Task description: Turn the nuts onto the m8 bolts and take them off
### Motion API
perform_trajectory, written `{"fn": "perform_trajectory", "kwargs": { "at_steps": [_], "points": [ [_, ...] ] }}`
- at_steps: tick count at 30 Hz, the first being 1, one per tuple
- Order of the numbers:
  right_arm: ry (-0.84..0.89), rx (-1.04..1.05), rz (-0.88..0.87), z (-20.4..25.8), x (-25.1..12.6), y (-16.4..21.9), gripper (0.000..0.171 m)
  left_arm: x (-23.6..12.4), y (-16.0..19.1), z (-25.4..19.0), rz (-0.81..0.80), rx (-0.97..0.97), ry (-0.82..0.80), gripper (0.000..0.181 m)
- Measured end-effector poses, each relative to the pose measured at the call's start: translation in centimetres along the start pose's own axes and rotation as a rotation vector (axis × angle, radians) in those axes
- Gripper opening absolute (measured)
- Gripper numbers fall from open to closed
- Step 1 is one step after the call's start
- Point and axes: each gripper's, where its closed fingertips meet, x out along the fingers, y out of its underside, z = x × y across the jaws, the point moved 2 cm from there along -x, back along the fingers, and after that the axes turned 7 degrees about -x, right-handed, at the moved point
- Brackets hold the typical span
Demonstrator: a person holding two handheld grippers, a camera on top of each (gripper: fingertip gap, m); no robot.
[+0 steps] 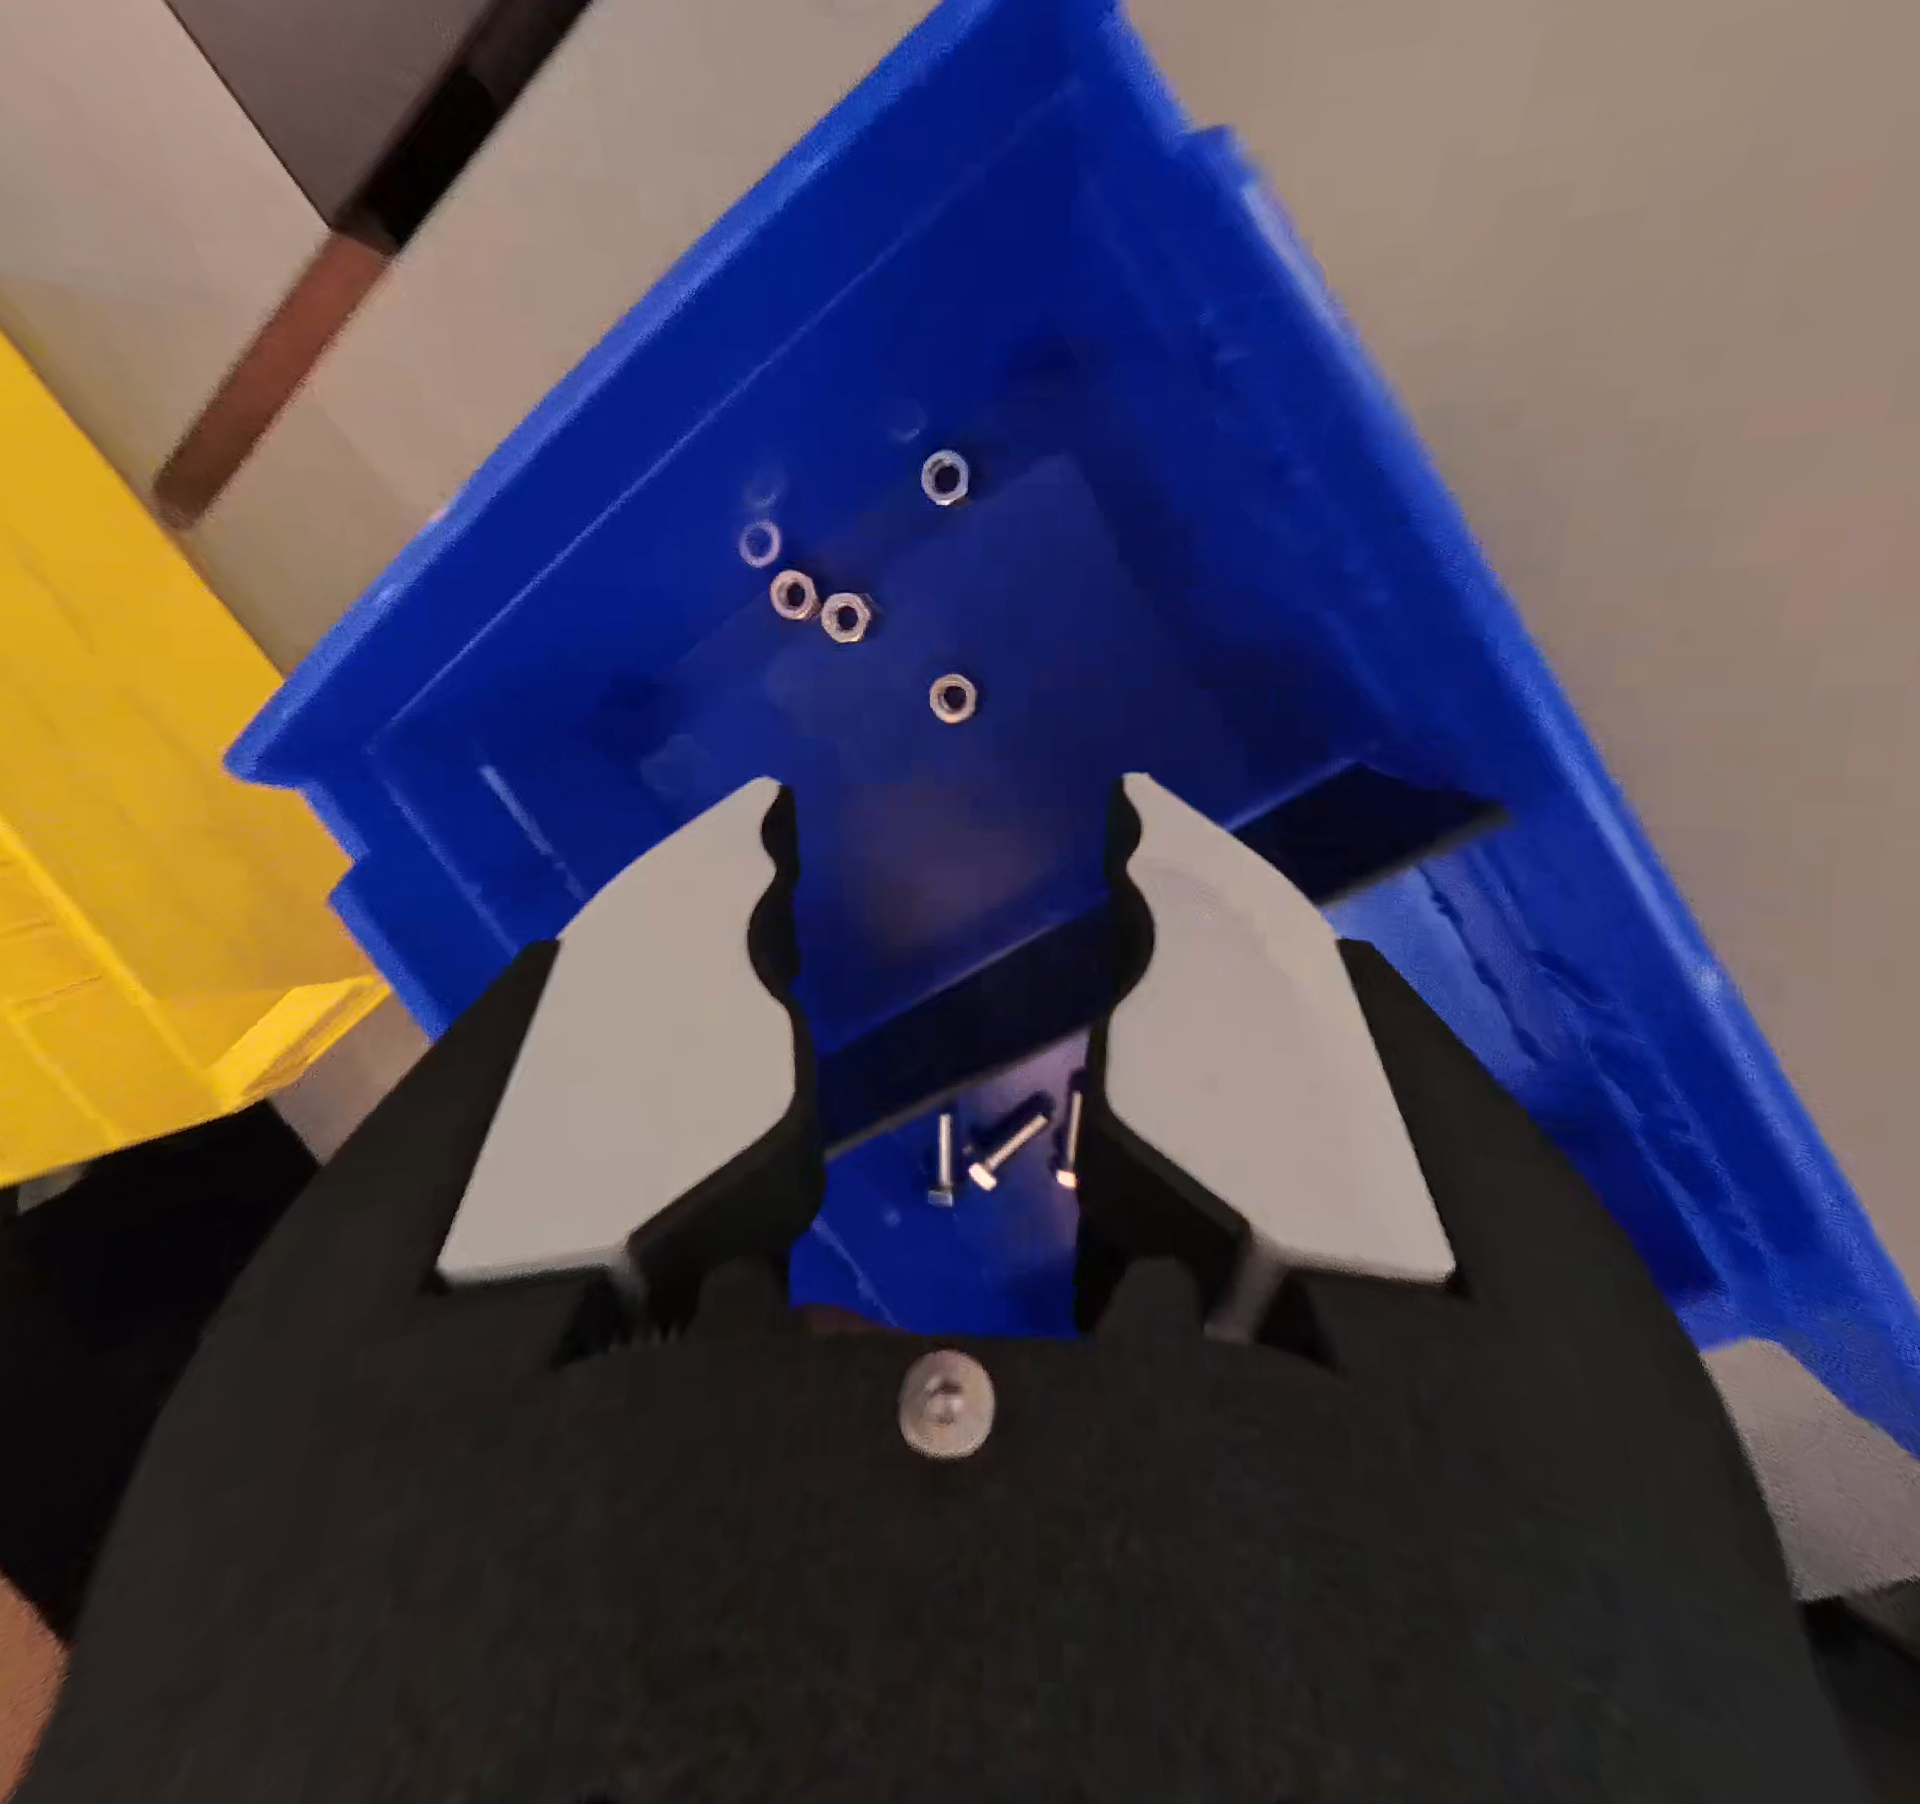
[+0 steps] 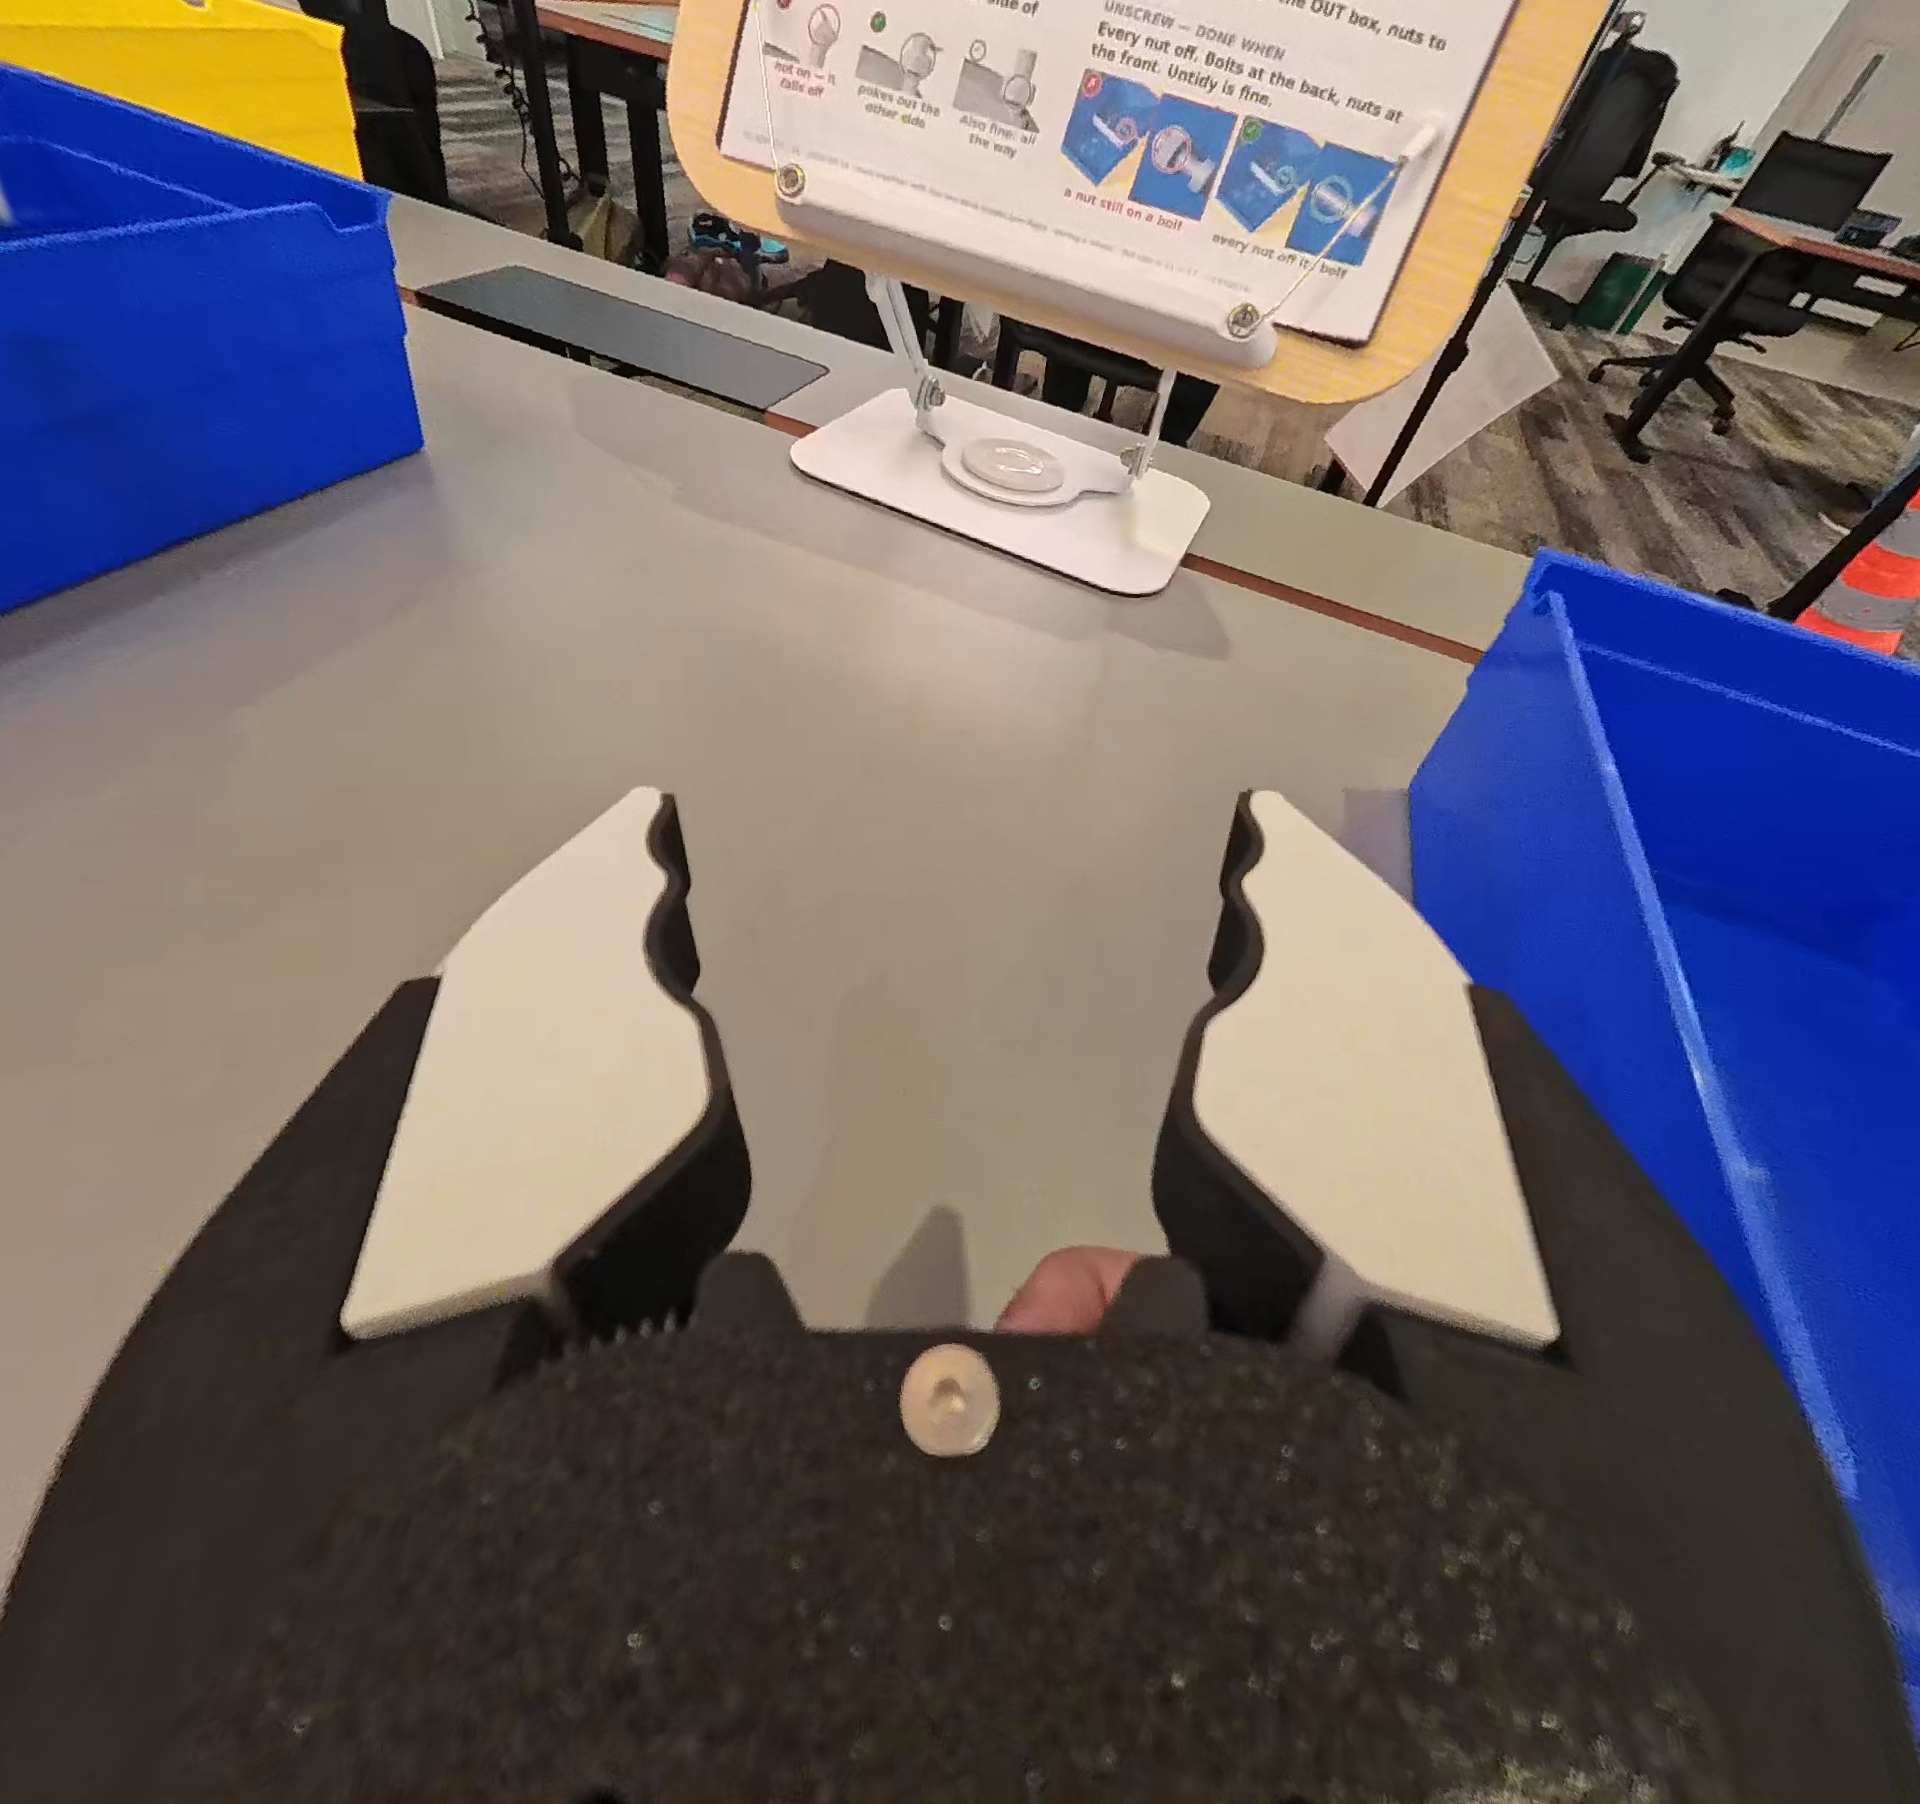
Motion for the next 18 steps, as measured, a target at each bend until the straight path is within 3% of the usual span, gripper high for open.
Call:
{"fn": "perform_trajectory", "kwargs": {
  "at_steps": [8, 18],
  "points": [
    [0.007, 0.018, 0.013, -1.1, 0.8, 0.0, 0.096, 6.7, 0.8, 0.6, 0.269, 0.059, 0.099, 0.043],
    [0.012, -0.004, 0.01, -1.9, 1.3, -0.3, 0.094, 9.1, 1.8, -0.1, 0.303, 0.131, 0.108, 0.023]
  ]
}}
